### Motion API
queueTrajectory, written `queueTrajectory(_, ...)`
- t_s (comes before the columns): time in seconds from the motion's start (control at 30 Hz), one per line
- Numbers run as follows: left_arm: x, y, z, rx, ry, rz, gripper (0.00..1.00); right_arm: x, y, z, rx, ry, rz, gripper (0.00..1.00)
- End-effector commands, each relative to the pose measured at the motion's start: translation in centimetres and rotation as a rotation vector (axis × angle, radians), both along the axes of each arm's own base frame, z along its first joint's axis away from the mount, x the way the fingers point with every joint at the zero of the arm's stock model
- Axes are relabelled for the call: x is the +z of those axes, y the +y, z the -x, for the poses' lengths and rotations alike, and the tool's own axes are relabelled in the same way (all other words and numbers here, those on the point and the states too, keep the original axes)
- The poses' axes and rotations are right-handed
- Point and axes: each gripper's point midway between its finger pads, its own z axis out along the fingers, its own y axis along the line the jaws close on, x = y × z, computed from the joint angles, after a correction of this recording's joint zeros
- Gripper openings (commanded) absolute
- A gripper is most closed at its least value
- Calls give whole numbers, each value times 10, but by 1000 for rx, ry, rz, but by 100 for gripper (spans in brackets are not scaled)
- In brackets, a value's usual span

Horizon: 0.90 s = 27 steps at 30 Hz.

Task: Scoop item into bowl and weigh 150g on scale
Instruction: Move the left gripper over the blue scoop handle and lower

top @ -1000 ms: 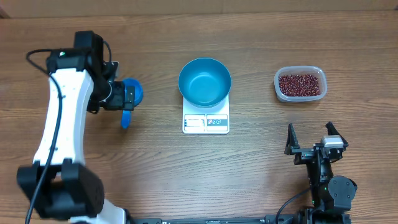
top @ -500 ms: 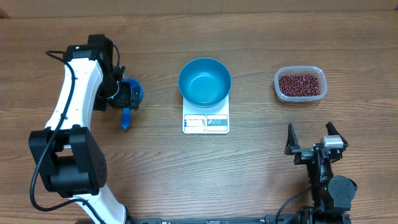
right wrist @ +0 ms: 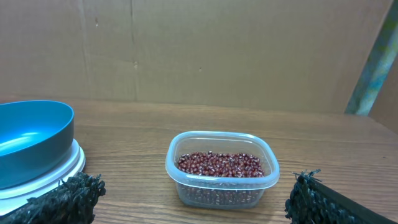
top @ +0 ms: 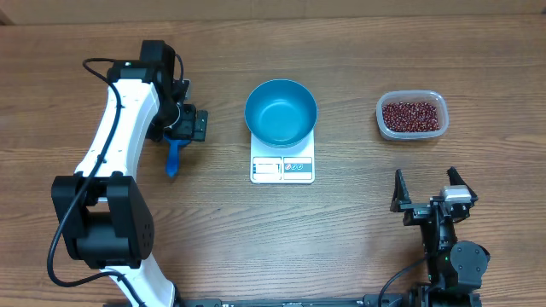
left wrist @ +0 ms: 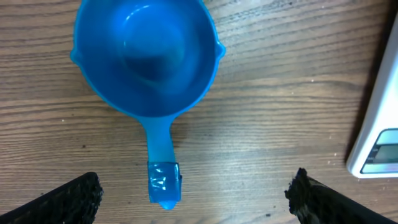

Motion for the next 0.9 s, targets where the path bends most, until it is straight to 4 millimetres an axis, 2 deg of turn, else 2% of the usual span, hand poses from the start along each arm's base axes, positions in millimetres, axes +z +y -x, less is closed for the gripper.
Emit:
queueTrajectory(0.0, -6, 10, 4, 47, 13, -25, 100, -2, -1, 0, -7, -5, 1, 100)
queueTrajectory(0.3, -25, 16, 13, 62, 41, -23, 100, -2, -1, 0, -7, -5, 1, 100)
queueTrajectory(0.87, -25, 16, 6, 60, 11, -33, 99, -2, -1, 0, -7, -5, 1, 100)
